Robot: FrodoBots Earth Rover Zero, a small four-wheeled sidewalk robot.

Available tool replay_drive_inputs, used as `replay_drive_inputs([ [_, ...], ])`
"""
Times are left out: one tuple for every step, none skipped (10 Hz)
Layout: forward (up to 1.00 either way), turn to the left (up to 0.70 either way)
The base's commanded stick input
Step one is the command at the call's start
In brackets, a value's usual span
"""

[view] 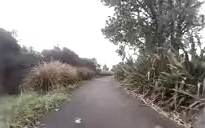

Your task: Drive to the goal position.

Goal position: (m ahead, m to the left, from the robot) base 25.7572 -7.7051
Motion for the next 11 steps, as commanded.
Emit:
replay_drive_inputs([
  [0.85, 0.00],
  [0.85, 0.00],
  [0.85, 0.00],
  [0.85, 0.00],
  [0.85, 0.00],
  [0.85, 0.00],
  [0.85, 0.00],
  [0.85, 0.00],
  [0.85, 0.00],
  [0.85, 0.00],
  [0.85, 0.00],
])
